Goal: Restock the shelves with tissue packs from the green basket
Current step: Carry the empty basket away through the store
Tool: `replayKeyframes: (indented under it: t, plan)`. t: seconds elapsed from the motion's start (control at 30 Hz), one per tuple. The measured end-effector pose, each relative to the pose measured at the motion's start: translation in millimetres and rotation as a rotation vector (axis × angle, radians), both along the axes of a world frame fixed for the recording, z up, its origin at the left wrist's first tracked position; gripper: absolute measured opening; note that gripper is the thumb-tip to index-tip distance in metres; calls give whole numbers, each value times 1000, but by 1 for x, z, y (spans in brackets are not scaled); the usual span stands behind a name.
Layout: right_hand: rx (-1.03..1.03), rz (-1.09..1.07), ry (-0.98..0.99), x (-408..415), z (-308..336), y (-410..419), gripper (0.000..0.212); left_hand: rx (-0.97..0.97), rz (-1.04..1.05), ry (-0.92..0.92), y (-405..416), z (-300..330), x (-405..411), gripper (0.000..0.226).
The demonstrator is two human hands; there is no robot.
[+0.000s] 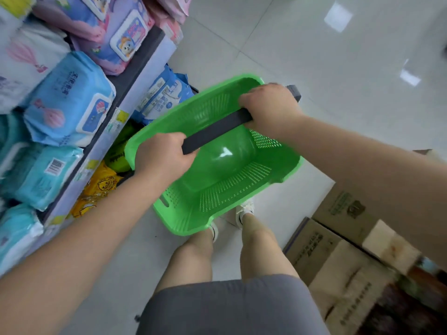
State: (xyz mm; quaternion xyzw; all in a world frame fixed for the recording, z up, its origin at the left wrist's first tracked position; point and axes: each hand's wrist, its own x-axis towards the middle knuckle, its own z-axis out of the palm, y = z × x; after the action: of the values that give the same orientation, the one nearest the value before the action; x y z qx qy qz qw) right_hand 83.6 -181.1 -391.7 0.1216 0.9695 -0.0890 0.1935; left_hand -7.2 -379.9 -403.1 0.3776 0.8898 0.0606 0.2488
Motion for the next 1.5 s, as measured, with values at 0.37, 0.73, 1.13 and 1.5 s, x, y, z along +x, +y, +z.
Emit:
replayKeyframes:
  t: [0.37, 0.73, 1.13, 1.5]
  plan:
    - [87, -170, 19, 62, 123, 11, 16, 40, -324, 167, 45, 117, 2, 29]
    - [222, -247, 106, 93, 226, 32, 21, 129, -451, 191, 91, 214, 11, 29]
    - [270, -453, 181, 150, 295, 96, 21, 214, -448, 267, 149, 296, 16, 38]
    - [308, -616, 235, 219, 347, 164, 18, 251, -593, 357, 258, 357, 58, 31]
